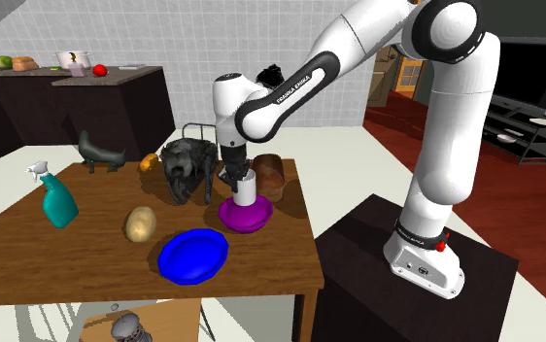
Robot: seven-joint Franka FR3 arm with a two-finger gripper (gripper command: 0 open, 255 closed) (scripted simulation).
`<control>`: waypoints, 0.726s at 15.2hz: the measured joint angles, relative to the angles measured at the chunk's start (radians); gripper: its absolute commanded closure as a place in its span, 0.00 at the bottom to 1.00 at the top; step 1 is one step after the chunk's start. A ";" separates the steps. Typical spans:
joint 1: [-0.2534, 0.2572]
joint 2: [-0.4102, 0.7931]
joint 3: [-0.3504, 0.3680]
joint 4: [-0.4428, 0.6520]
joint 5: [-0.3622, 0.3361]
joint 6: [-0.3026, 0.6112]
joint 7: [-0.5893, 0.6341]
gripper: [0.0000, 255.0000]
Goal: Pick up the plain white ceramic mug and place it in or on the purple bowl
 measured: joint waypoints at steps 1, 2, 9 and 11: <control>0.000 0.000 0.000 0.000 0.000 0.000 0.000 0.00; 0.000 0.000 0.000 0.000 0.000 0.000 0.000 0.00; -0.004 -0.044 0.002 0.029 0.024 -0.067 -0.020 0.00; -0.003 -0.062 0.005 0.046 0.033 -0.102 -0.024 0.00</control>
